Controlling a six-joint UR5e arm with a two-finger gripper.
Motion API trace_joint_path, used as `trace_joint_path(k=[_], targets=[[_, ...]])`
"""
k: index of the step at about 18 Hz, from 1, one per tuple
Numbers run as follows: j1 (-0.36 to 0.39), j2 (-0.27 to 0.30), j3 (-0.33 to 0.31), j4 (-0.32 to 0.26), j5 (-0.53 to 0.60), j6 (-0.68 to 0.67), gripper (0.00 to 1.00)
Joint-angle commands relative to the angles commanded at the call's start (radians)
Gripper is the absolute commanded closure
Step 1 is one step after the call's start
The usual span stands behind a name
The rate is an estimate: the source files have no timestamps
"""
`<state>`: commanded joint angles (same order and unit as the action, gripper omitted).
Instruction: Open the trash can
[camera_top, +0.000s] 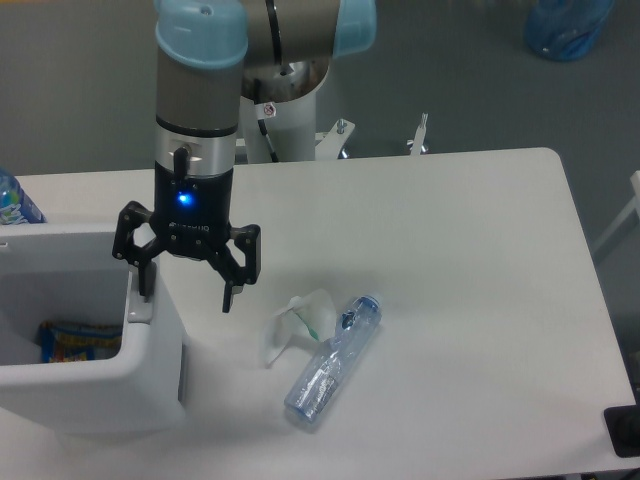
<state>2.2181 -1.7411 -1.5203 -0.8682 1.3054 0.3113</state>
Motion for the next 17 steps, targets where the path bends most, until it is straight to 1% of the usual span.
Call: trace_joint_path(k=[2, 4, 6, 7, 9, 12, 13, 15, 17], targets=[[0.015, -0.002, 0.028, 0.001, 0.03, 0.014, 0.0], [0.066, 0.003, 0.038, -0.017, 0.147, 0.067, 0.0], [0.086, 0.003, 0.037, -0.043, 0.253, 0.191, 0.0], [0.1, 0.005, 0.034, -0.06, 0.283, 0.257, 0.0], [0.13, 0.018, 0.031, -0.116, 0.305, 0.371, 0.0], [0.204, 0.054, 0.028, -0.213, 0.314, 0.52, 0.0], [0.218, 0.061, 0.026, -0.236, 0.316, 0.564, 0.0], [0.248, 0.078, 0.022, -0.267, 0.316, 0.627, 0.0], [0.279, 0.093, 0.006, -0.275, 0.316, 0.663, 0.0]])
